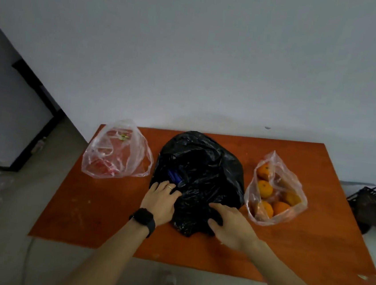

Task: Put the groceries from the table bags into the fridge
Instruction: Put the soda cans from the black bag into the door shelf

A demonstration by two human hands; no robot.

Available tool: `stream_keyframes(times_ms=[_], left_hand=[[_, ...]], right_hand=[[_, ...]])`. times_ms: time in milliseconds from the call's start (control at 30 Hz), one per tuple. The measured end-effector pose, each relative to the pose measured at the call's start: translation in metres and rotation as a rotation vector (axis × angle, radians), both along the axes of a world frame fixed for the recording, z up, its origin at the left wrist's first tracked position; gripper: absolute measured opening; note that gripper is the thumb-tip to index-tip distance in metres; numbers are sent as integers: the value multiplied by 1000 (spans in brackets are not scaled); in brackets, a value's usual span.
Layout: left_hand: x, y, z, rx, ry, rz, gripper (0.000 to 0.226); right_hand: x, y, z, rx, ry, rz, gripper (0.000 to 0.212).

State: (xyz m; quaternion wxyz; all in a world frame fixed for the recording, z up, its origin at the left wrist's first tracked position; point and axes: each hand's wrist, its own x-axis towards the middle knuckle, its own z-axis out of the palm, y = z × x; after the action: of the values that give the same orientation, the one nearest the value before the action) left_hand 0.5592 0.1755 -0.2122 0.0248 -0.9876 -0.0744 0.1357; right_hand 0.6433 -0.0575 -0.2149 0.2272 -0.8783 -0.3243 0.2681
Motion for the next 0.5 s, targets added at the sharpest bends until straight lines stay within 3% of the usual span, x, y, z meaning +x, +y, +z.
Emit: stream_keyframes(times_ms=[167,300,500], left_hand=[[58,37,-27,129,137,-284,53],[113,77,-44,257,236,-477,53],[215,166,-20,384,35,-404,72]], right_hand=[[35,45,-26,-155,-4,-3,56],[68,87,-45,-394,38,86,55],[173,136,-37,-553,-174,-12,69]])
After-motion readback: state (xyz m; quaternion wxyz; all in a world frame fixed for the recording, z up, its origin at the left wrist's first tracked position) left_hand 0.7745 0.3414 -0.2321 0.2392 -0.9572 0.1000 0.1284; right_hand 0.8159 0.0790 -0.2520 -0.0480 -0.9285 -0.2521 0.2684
